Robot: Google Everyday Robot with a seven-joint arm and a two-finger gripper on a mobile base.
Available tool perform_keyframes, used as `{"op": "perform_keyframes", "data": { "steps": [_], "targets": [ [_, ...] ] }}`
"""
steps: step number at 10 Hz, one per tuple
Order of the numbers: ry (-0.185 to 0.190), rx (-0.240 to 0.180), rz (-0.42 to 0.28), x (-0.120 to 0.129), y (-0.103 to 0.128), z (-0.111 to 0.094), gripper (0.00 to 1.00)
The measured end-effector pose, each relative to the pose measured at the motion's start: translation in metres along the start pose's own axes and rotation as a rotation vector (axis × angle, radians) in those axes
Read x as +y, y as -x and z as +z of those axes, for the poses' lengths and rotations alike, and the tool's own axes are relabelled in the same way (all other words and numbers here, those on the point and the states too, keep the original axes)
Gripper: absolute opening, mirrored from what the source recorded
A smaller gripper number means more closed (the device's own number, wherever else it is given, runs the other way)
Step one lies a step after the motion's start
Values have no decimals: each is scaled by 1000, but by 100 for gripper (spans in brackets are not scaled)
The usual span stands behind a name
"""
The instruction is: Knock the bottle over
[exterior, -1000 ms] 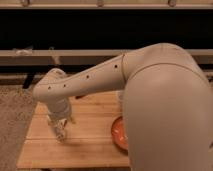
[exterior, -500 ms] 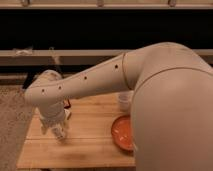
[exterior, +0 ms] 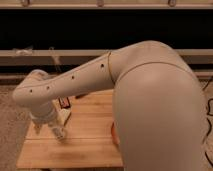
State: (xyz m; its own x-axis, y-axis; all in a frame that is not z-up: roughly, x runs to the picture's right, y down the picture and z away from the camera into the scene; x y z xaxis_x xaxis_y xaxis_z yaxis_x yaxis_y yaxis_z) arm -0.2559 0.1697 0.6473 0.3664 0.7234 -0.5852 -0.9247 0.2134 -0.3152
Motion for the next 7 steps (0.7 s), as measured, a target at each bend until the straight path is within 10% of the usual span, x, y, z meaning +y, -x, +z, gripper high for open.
{"op": "perform_keyframes", "data": {
  "steps": [7],
  "targets": [
    [-140, -53, 58, -68, 29, 3, 65]
  ]
}}
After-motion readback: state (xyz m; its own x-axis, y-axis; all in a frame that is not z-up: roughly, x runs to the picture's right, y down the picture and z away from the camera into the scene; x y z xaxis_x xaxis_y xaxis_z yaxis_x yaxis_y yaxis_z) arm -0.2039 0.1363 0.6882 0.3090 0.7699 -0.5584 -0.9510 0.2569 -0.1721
